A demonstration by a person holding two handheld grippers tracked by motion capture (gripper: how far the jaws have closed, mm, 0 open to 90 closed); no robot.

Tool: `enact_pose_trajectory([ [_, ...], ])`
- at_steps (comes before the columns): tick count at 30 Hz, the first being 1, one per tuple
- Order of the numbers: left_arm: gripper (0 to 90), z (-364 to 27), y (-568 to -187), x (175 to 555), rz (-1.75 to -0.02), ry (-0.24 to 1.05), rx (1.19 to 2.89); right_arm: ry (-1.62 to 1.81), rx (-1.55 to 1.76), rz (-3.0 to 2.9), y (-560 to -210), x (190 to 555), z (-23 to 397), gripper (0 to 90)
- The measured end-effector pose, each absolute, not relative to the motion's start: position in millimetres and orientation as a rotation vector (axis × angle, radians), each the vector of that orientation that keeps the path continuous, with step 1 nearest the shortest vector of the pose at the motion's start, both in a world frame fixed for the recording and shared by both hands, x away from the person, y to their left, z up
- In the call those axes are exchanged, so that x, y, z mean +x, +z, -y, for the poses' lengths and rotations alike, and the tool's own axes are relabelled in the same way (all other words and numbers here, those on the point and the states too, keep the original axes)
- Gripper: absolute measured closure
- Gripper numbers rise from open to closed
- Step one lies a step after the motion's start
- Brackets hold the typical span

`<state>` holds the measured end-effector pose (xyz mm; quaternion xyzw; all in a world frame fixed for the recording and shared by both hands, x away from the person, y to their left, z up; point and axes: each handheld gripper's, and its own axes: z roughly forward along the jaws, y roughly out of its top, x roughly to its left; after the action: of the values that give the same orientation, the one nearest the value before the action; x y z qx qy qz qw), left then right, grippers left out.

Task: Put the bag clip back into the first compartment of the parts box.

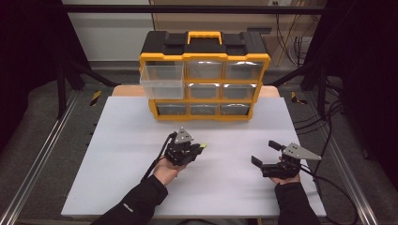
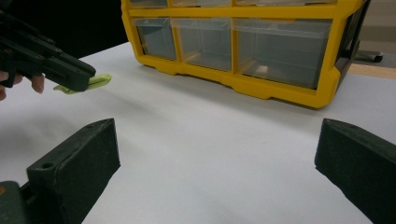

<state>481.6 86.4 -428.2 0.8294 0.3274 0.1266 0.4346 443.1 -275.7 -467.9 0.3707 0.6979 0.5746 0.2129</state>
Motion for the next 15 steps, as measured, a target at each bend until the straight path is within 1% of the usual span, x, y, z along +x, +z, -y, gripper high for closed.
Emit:
enact_pose_trajectory([
  [15, 77.4, -112.0, -401.6, 475.0, -0.801, 0.351, 2.007, 1.594, 1.028, -1.938, -468.2, 443.3, 275.3, 0.5],
])
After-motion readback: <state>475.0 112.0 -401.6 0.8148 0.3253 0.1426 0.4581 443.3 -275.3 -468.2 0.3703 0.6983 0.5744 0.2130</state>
